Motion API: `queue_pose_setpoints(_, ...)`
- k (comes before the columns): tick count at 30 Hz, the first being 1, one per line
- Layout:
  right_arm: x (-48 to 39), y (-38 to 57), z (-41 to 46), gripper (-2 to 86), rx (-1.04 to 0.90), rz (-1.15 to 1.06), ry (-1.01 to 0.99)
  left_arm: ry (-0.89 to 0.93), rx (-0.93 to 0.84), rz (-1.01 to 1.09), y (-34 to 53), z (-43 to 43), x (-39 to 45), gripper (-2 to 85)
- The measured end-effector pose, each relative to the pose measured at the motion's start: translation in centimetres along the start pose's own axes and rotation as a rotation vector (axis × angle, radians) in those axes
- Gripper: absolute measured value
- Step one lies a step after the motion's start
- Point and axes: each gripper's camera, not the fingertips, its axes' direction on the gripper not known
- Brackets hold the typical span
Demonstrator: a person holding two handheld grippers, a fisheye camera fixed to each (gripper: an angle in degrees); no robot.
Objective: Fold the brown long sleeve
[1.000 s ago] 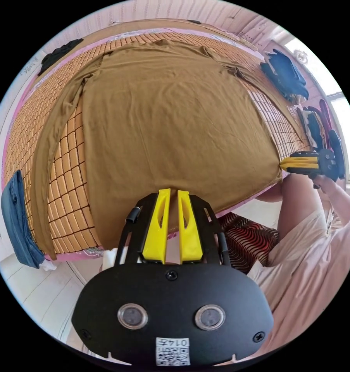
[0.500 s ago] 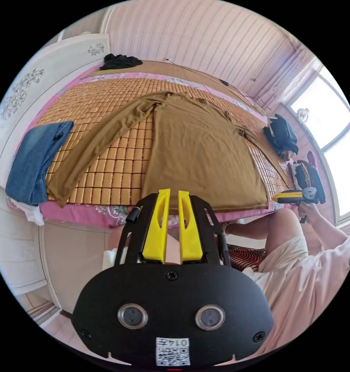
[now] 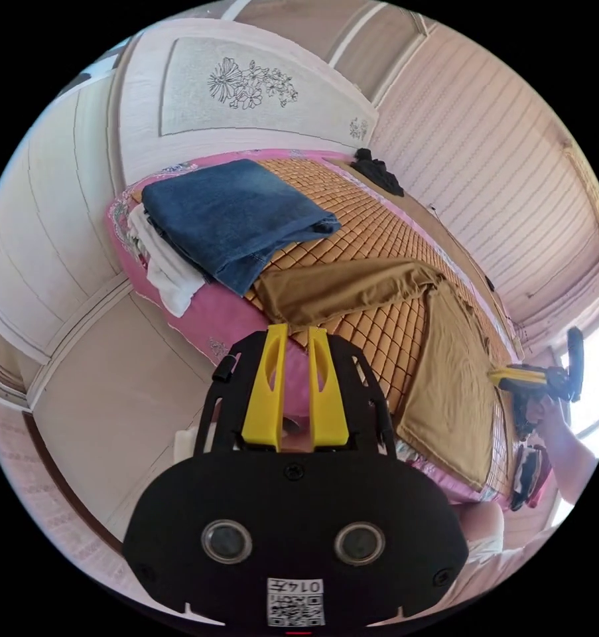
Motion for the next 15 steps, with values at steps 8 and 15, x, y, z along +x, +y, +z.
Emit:
queue_pose_setpoints(8, -9.7, -19.2, 6.4, 7.1, 0.061, -0.38, 0.078, -0.016, -0.047, -0.057, -0.7, 3.0, -1.6, 6.9)
queue_pose_setpoints(15, -14.3, -23.8, 14.1, 4.3, -0.079, -0.531, 0.222, -0.07, -0.081, -0.025, 0.2, 4.8, -0.7, 6.2)
